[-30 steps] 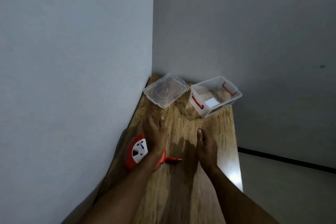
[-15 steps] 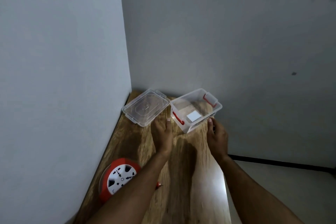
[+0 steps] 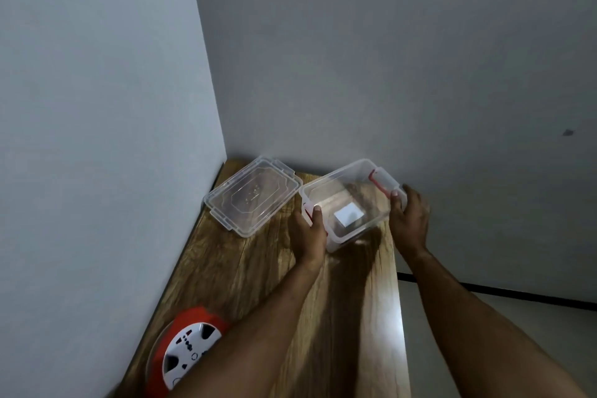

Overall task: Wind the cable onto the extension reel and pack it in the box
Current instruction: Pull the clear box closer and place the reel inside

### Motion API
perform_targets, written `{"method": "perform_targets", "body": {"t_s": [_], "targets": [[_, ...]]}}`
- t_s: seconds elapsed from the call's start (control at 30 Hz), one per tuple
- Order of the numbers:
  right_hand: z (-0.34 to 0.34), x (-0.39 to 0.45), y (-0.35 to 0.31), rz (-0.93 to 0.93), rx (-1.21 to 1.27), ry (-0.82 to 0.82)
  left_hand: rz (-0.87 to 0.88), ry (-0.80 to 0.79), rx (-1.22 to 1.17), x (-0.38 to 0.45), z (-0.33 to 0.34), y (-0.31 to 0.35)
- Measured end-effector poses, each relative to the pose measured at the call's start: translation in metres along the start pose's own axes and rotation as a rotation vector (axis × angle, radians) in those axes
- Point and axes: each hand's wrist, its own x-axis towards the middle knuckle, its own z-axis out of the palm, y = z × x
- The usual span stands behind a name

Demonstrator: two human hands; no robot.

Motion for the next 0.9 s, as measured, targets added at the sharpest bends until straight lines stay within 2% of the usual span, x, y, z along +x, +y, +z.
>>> {"method": "perform_targets", "body": {"t_s": [0.1, 0.23, 0.43, 0.63, 0.9], "targets": [[0.007, 0.015, 0.004, 0.073, -0.008, -0.033, -0.035, -0.012, -0.004, 0.007, 0.012, -0.005], [0.017, 0.026, 0.012, 0.099, 0.106, -0.095, -0.061, -0.034, -0.035, 0.013, 0.021, -0.009], [0.031, 0.028, 0.021, 0.158, 0.186, -0.095, -0.082, -0.037, -0.05, 0.019, 0.03, -0.01], [0.022, 0.007, 0.019, 0.199, 0.206, -0.033, -0.112, -0.06, -0.088, 0.015, 0.021, 0.0], [-0.009, -0.059, 0.0, 0.277, 0.237, 0.069, -0.024, -0.108, -0.045, -0.015, -0.018, 0.022]]}}
